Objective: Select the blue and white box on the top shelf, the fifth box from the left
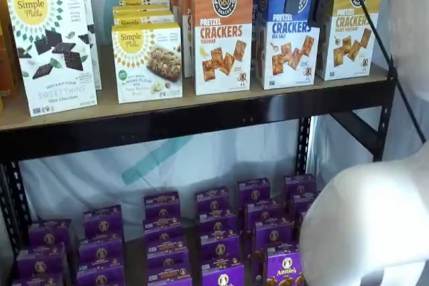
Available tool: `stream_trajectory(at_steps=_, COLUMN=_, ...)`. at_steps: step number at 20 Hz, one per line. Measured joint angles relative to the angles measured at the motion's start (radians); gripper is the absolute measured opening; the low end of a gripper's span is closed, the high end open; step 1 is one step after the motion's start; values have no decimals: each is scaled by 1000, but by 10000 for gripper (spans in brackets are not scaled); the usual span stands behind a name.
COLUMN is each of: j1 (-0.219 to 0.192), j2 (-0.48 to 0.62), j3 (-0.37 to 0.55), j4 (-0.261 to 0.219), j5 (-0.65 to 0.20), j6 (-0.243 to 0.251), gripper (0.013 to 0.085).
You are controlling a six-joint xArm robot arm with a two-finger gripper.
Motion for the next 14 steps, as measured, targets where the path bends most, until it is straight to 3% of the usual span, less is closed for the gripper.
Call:
stream_trajectory(at_steps=1, j1=14, j2=-1, j3=2, j4=-21, j5=-4, j6=5, gripper=850)
stream_trajectory(at_steps=3, j1=96, j2=-7, j3=35, j4=-138, j5=-40, j6=35, gripper=850)
stream_trajectory(at_steps=4, j1=107, j2=-9, j3=47, j4=-154, j5=-52, j6=42, gripper=850)
stream_trajectory(at_steps=8, j1=109, j2=-5, j3=76, j4=-149, j5=-84, j6=49, gripper=850)
stream_trajectory(at_steps=14, j1=85, j2=22, j3=53, j4=-84, j5=-95, j6=46, gripper=850)
